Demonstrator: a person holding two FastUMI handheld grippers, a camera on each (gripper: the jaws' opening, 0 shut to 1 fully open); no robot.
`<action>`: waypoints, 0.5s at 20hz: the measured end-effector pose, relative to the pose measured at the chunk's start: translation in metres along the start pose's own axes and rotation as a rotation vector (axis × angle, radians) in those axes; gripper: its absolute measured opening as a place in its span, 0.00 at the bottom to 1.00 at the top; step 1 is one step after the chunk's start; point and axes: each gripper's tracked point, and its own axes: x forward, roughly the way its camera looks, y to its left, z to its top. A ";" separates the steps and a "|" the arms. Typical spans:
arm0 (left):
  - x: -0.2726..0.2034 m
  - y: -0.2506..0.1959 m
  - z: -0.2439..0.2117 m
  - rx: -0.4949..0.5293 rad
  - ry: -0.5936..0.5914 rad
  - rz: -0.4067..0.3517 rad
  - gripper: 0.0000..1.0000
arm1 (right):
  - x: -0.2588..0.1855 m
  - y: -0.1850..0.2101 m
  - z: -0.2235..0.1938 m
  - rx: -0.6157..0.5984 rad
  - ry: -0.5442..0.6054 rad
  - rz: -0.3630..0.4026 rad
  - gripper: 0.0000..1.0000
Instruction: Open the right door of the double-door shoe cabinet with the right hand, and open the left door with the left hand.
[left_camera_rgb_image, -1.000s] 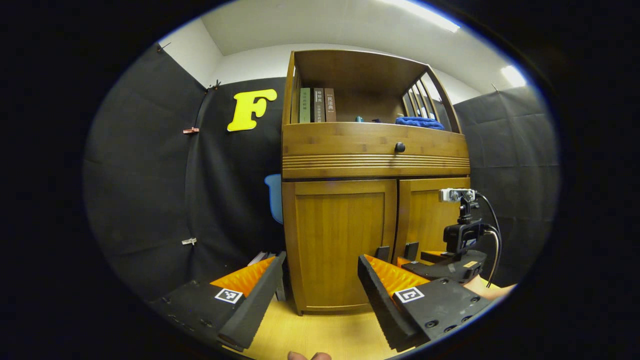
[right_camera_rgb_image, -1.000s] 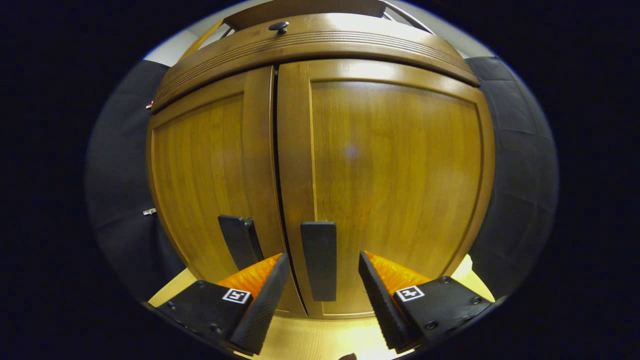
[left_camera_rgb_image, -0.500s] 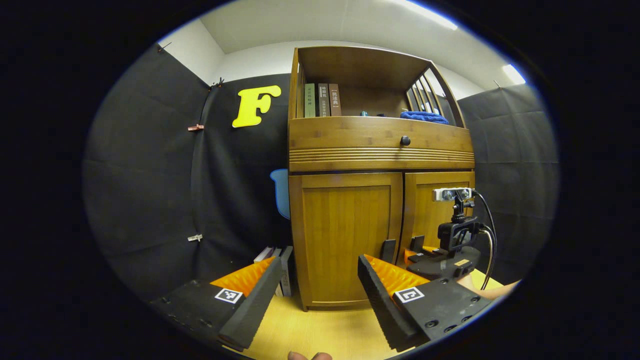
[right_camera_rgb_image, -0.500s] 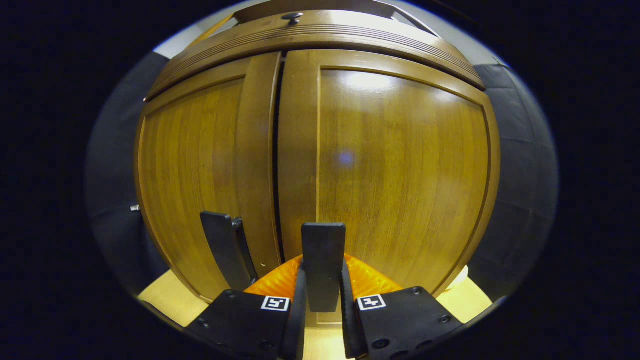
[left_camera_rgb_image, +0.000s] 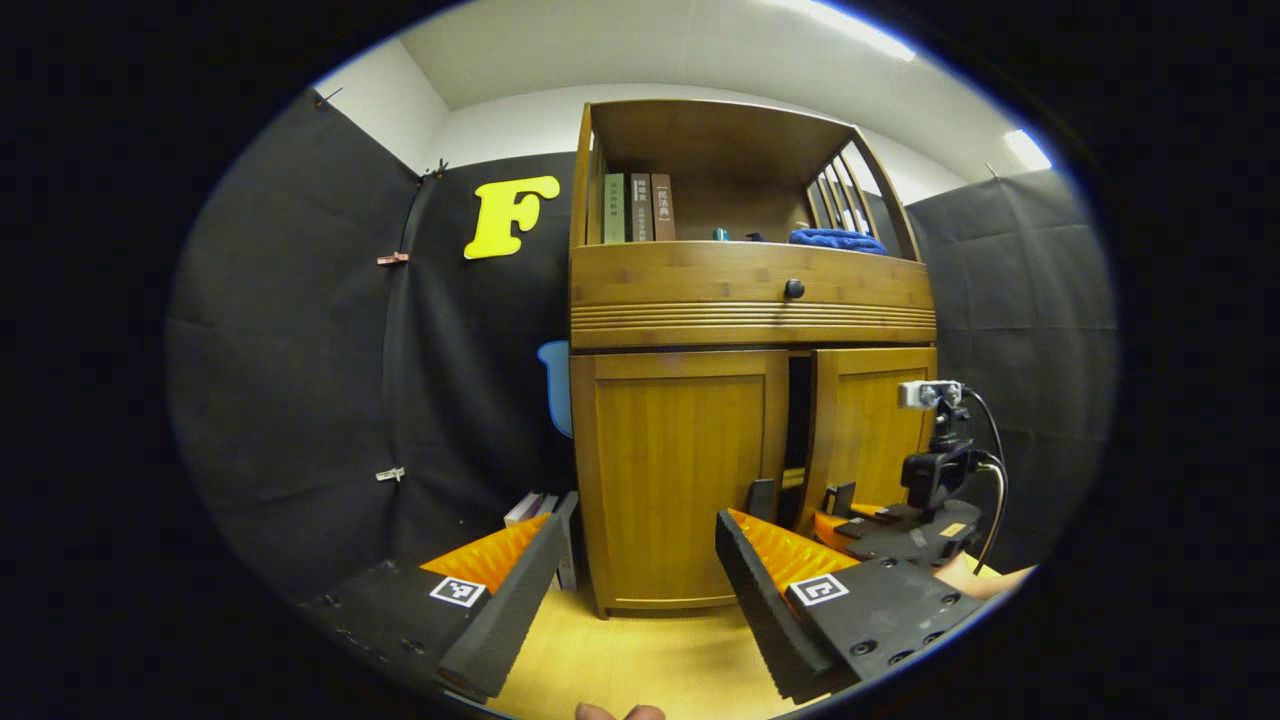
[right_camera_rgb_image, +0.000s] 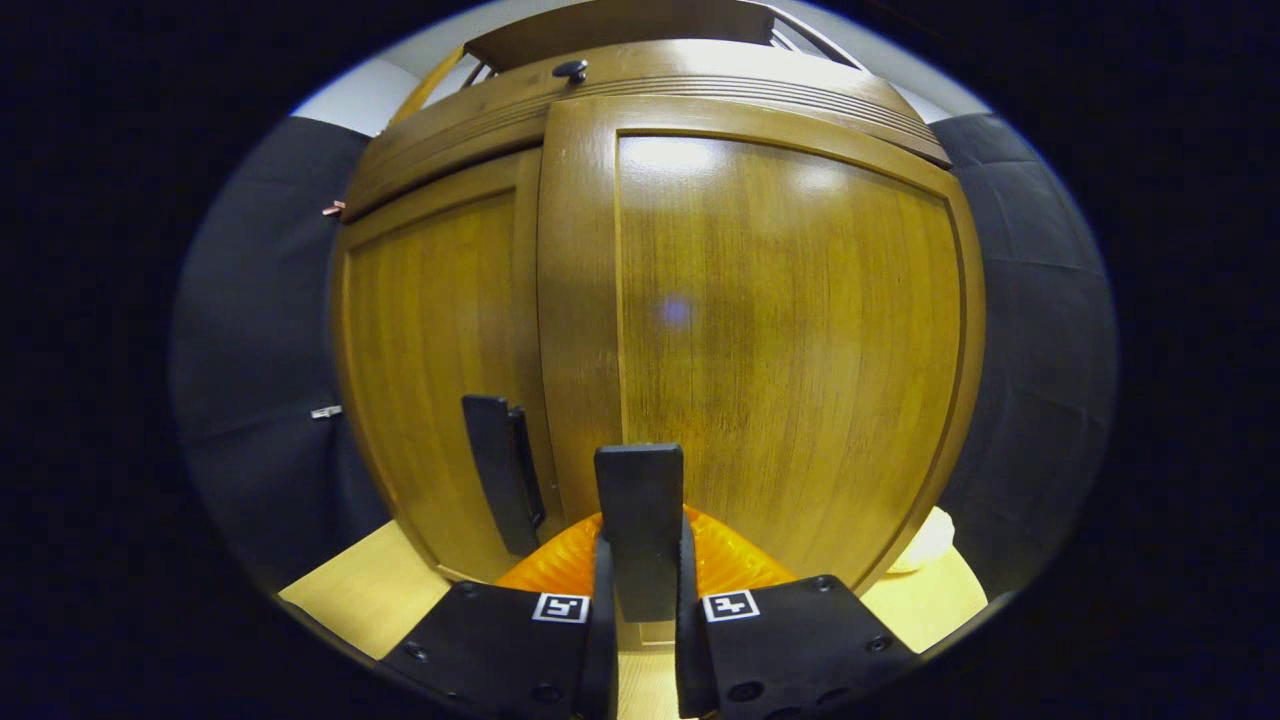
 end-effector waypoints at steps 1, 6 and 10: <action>0.000 -0.004 0.000 0.005 -0.003 -0.003 0.95 | -0.012 -0.003 -0.002 -0.001 -0.001 0.020 0.26; 0.003 -0.031 0.007 -0.002 -0.015 -0.027 0.95 | -0.071 -0.024 -0.013 0.030 -0.003 0.067 0.27; 0.010 -0.060 0.012 0.001 -0.027 -0.049 0.95 | -0.105 -0.047 -0.013 0.044 -0.005 0.054 0.26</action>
